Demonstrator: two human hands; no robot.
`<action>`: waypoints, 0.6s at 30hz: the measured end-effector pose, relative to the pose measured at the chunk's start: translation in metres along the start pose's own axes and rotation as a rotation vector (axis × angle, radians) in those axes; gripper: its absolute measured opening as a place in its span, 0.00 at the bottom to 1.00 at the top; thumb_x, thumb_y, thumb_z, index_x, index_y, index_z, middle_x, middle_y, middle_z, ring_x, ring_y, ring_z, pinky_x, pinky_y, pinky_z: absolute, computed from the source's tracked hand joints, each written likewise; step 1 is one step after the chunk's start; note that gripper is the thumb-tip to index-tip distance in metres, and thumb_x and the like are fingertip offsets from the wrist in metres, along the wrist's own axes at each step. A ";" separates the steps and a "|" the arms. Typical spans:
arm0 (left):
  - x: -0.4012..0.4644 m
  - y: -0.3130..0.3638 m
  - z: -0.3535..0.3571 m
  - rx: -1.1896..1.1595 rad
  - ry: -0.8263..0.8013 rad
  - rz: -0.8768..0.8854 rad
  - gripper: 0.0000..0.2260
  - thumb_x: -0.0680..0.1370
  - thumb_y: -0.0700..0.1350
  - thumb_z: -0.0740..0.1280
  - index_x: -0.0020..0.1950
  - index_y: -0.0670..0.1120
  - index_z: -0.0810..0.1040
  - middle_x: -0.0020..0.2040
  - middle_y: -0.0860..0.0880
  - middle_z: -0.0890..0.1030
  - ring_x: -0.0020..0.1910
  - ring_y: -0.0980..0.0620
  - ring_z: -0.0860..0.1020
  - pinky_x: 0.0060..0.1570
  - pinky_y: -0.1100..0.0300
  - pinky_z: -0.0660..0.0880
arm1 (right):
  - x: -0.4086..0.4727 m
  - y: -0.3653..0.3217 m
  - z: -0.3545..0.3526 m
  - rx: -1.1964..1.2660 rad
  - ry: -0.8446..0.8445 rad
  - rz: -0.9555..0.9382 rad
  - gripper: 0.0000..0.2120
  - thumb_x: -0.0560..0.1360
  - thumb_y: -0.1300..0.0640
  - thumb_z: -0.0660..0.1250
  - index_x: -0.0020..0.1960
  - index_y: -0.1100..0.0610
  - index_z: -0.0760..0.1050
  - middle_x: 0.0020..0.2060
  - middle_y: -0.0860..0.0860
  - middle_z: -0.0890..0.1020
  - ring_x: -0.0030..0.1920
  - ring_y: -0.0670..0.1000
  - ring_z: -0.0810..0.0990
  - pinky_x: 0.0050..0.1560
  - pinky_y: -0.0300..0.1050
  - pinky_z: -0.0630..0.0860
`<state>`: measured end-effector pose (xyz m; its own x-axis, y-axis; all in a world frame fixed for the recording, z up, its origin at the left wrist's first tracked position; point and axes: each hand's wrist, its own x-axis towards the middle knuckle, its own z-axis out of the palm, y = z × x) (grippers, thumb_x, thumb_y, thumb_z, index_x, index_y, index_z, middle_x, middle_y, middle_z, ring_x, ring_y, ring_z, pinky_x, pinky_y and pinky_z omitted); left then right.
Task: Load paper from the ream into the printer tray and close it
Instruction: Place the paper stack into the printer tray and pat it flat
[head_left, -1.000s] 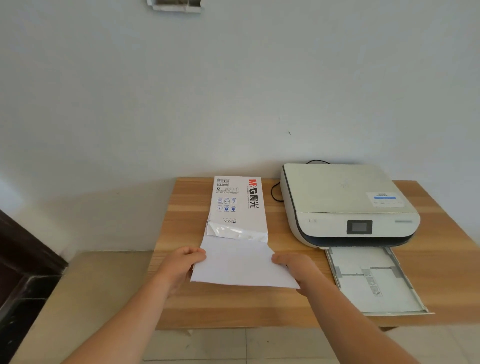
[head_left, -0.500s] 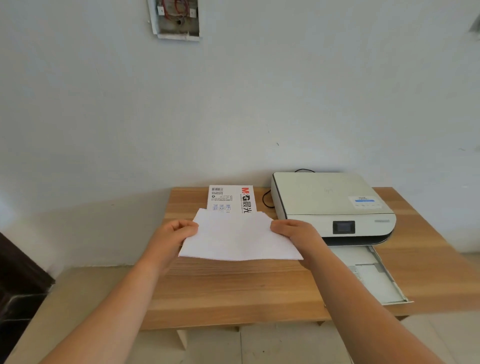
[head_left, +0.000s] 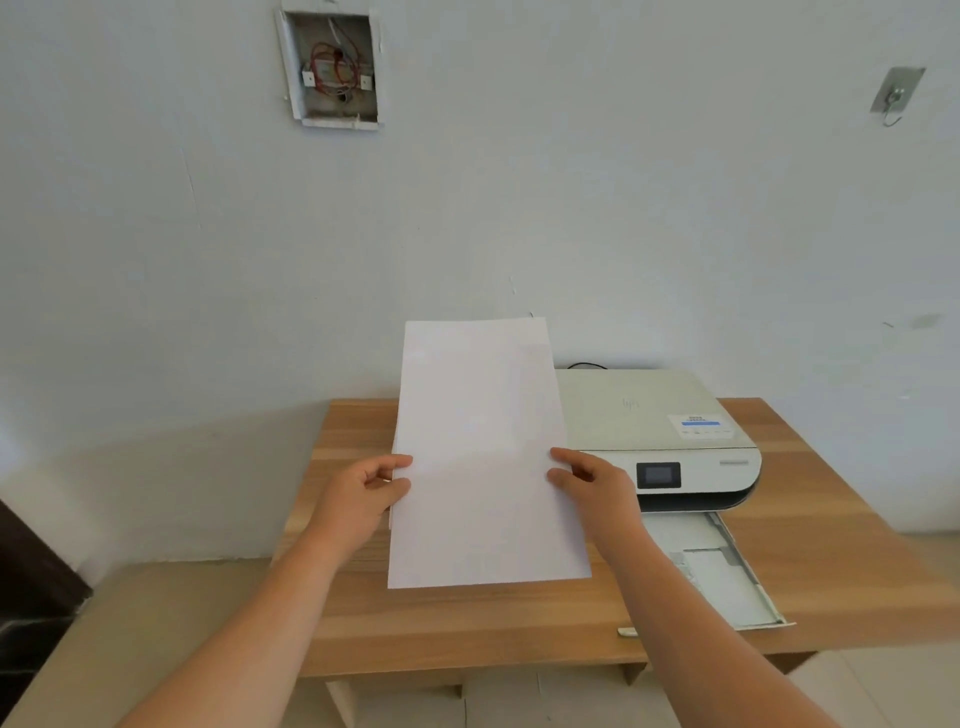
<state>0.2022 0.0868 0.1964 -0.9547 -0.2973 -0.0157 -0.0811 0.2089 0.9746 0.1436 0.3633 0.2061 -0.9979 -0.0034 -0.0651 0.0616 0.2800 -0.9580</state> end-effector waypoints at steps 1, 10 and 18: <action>-0.001 0.003 0.007 -0.004 0.009 0.006 0.13 0.74 0.36 0.71 0.48 0.56 0.82 0.40 0.50 0.76 0.36 0.53 0.75 0.42 0.61 0.75 | 0.001 0.002 -0.006 0.005 0.000 -0.004 0.12 0.74 0.58 0.71 0.56 0.46 0.81 0.47 0.42 0.80 0.51 0.45 0.78 0.47 0.37 0.71; -0.022 0.038 0.085 -0.073 0.023 -0.007 0.12 0.75 0.34 0.69 0.48 0.52 0.81 0.43 0.48 0.77 0.38 0.53 0.80 0.33 0.63 0.78 | 0.019 0.021 -0.086 0.024 -0.003 -0.015 0.13 0.74 0.57 0.71 0.57 0.45 0.81 0.50 0.44 0.80 0.51 0.45 0.78 0.56 0.44 0.75; -0.035 0.041 0.169 -0.041 0.016 0.001 0.12 0.74 0.36 0.71 0.49 0.54 0.82 0.41 0.51 0.79 0.39 0.53 0.79 0.43 0.63 0.77 | 0.020 0.054 -0.164 0.086 0.014 0.028 0.13 0.75 0.58 0.70 0.58 0.48 0.81 0.50 0.42 0.80 0.51 0.46 0.79 0.59 0.48 0.76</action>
<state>0.1835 0.2633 0.1989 -0.9501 -0.3118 -0.0112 -0.0678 0.1714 0.9829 0.1238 0.5361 0.1988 -0.9959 0.0164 -0.0887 0.0902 0.1968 -0.9763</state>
